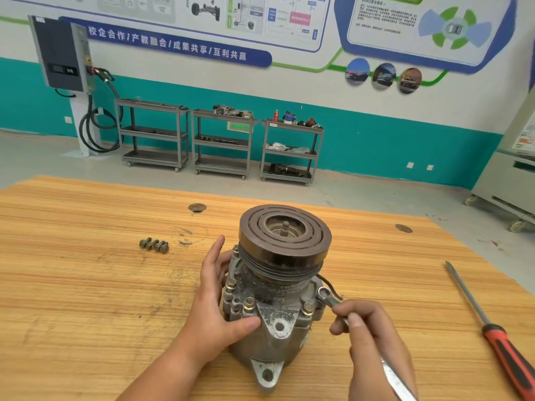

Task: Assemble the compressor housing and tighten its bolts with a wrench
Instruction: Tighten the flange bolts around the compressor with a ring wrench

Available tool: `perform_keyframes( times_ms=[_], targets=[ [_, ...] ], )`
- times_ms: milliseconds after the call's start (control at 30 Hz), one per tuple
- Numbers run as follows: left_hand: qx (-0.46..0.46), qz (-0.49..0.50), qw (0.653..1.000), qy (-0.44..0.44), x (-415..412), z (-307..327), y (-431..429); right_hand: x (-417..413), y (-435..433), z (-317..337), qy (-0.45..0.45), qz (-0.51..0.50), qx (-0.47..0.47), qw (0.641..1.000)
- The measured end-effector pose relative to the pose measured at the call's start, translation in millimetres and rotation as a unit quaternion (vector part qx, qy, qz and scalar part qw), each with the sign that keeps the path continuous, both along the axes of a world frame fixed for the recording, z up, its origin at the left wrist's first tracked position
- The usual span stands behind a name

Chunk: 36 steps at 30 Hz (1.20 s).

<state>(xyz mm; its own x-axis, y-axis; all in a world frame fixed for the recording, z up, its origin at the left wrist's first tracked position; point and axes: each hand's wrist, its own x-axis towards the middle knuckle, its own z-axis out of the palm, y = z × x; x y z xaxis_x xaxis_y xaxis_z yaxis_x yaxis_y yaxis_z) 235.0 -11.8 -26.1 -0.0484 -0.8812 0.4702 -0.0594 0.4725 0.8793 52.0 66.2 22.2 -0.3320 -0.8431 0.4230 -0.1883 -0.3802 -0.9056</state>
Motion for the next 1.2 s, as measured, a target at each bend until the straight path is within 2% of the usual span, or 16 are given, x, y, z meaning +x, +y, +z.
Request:
perform_keyframes(
  times_ms=[167, 300, 400, 567, 700, 800, 933, 1067, 1200],
  targets=[
    [-0.003, -0.001, 1.000, -0.002, 0, 0, -1, -28, -2, 20, -0.141, 0.015, -0.047, 0.989],
    [-0.002, -0.001, 1.000, -0.001, -1, 0, -1, -57, -30, 32, -0.209, 0.134, -0.015, 0.968],
    [-0.003, -0.001, 1.000, 0.001, -1, 0, -2, -69, -64, 36, -0.170, 0.250, 0.037, 0.953],
    [-0.006, -0.001, 1.000, -0.001, 0, 0, -2, -74, -112, 31, -0.114, 0.409, 0.084, 0.902],
    [-0.006, 0.001, 1.000, -0.005, 0, 1, -2, -71, -133, 30, -0.106, 0.520, 0.128, 0.838],
    [-0.004, 0.000, 1.000, -0.006, 0, 1, -1, -69, -144, 31, -0.107, 0.580, 0.187, 0.786],
    [-0.005, 0.002, 1.000, -0.005, -1, 1, 0, -69, -152, 29, -0.108, 0.609, 0.214, 0.756],
    [-0.008, 0.004, 1.000, -0.004, 0, 0, -1, -74, -147, 23, -0.130, 0.608, 0.209, 0.755],
    [-0.014, -0.001, 1.000, -0.001, -1, 0, -2, -81, -134, 23, -0.110, 0.546, 0.193, 0.808]
  ],
)
